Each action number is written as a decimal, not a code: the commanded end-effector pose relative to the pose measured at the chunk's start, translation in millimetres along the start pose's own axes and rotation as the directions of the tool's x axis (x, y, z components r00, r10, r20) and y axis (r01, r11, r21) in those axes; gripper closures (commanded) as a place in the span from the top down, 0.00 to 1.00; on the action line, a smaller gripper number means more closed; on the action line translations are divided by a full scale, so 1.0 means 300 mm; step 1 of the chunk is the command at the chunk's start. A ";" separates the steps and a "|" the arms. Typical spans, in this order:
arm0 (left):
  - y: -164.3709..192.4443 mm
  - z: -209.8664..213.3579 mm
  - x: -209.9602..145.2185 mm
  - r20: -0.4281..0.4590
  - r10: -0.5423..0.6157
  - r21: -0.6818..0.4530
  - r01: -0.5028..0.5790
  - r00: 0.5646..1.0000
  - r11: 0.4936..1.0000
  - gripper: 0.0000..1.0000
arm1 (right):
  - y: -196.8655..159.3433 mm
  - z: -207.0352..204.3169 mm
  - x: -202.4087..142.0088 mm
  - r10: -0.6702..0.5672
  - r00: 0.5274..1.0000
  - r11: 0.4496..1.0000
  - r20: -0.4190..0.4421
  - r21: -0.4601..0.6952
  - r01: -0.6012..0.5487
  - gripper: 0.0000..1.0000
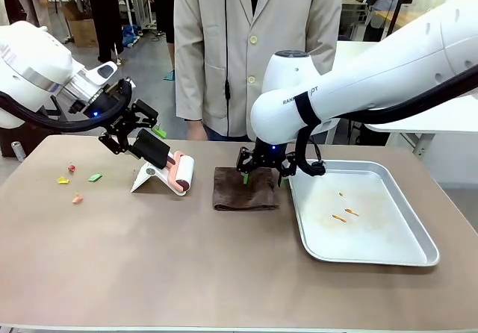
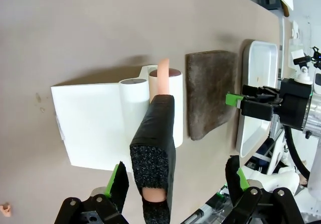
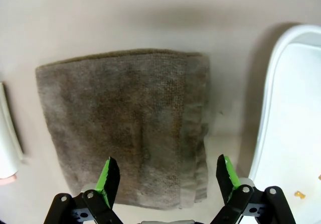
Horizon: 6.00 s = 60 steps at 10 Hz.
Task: Clean the surface of the table.
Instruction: Hold the Lint Roller with your left hand and the towel with your right hand.
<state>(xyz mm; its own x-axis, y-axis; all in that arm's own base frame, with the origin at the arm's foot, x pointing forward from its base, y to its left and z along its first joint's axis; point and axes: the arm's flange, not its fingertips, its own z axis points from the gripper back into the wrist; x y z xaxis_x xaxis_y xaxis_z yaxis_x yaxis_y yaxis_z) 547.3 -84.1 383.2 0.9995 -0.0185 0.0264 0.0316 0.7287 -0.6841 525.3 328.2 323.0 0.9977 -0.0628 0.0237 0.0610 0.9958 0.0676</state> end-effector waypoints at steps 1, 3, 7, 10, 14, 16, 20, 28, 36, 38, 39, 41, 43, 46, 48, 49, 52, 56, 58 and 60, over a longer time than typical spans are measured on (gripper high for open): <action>0.018 0.002 0.010 0.011 -0.013 0.017 0.013 1.000 1.000 1.00 | 0.039 0.013 0.011 -0.040 0.999 0.996 0.002 -0.080 0.040 1.00; 0.021 0.015 0.002 0.026 -0.001 0.017 0.000 1.000 1.000 1.00 | 0.041 0.005 0.022 -0.040 0.999 0.997 -0.012 -0.063 0.040 1.00; 0.038 0.042 -0.005 0.027 -0.002 -0.003 0.002 1.000 1.000 1.00 | 0.044 0.007 0.028 -0.043 0.999 0.994 -0.005 -0.097 0.042 1.00; 0.035 0.030 -0.011 0.017 -0.008 -0.007 0.008 1.000 1.000 1.00 | 0.046 -0.008 0.057 -0.053 0.999 0.989 -0.007 -0.142 0.051 1.00; 0.035 0.030 -0.010 0.016 -0.008 -0.015 0.008 1.000 1.000 1.00 | 0.041 -0.050 0.087 -0.076 0.997 0.986 -0.035 -0.152 0.070 1.00; 0.038 0.037 -0.012 0.019 -0.010 -0.016 0.010 1.000 1.000 1.00 | 0.042 -0.063 0.093 -0.076 0.997 0.987 -0.018 -0.145 0.072 1.00; 0.081 0.065 -0.008 0.019 -0.012 -0.022 0.012 1.000 1.000 0.58 | 0.044 -0.075 0.096 -0.085 0.996 0.987 -0.023 -0.136 0.081 1.00; 0.130 0.093 -0.003 0.040 -0.061 -0.096 0.064 0.997 0.993 0.00 | 0.042 -0.088 0.104 -0.096 0.993 0.990 -0.072 -0.113 0.088 0.00; 0.156 0.143 -0.020 0.071 -0.097 -0.168 0.108 0.993 0.980 0.00 | 0.036 -0.095 0.111 -0.107 0.990 0.991 -0.088 -0.088 0.099 0.00; 0.162 0.166 -0.027 0.090 -0.099 -0.247 0.118 0.991 0.962 0.00 | 0.029 -0.097 0.114 -0.123 0.988 0.990 -0.093 -0.083 0.115 0.00; 0.163 0.172 -0.028 0.093 -0.092 -0.271 0.114 0.991 0.956 0.00 | 0.023 -0.098 0.116 -0.128 0.987 0.990 -0.098 -0.076 0.121 0.00; 0.167 0.192 -0.030 0.096 -0.074 -0.353 0.103 0.993 0.930 0.00 | 0.004 -0.080 0.116 -0.142 0.986 0.990 -0.090 -0.024 0.141 0.00; 0.184 0.235 -0.039 0.066 -0.046 -0.438 0.070 0.997 0.896 0.00 | -0.059 -0.014 0.106 -0.168 0.983 0.977 -0.070 0.121 0.175 0.00; 0.232 0.339 -0.050 -0.087 -0.049 -0.555 -0.008 0.995 0.832 0.17 | -0.153 0.067 0.037 -0.160 0.983 0.902 -0.089 0.391 0.182 0.00; 0.278 0.444 -0.080 -0.091 -0.047 -0.613 -0.019 0.995 0.790 0.17 | -0.222 0.119 -0.066 0.006 0.994 0.813 -0.109 0.579 0.059 0.00; 0.303 0.490 -0.100 -0.099 -0.049 -0.631 -0.024 0.994 0.776 0.17 | -0.261 0.144 -0.115 0.069 0.993 0.754 -0.095 0.657 0.010 0.00; 0.355 0.601 -0.234 -0.059 -0.069 -0.633 0.016 0.996 0.774 0.17 | -0.402 0.225 -0.245 0.143 0.988 0.509 -0.054 0.860 -0.027 0.00; 0.320 0.641 -0.551 0.030 -0.262 -0.559 0.233 0.965 0.795 0.17 | -0.758 0.293 -0.379 0.035 0.999 0.223 0.006 0.975 -0.014 0.00; 0.283 0.601 -0.640 0.029 -0.328 -0.552 0.289 0.944 0.782 0.17 | -0.922 0.314 -0.444 0.036 0.999 0.136 0.040 0.990 -0.045 0.00; 0.303 0.625 -0.648 -0.002 -0.291 -0.584 0.235 0.957 0.777 0.17 | -1.085 0.353 -0.468 0.083 0.996 0.107 -0.044 0.994 0.035 0.00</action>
<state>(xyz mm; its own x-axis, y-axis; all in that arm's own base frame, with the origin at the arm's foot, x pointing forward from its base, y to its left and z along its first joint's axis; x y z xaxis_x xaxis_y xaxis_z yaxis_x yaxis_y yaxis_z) 351.1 107.0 453.3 0.9403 -0.2440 0.2373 0.2851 0.1834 -0.9408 362.7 21.5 397.8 0.9997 -0.0237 0.0078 -0.0065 0.0549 0.9985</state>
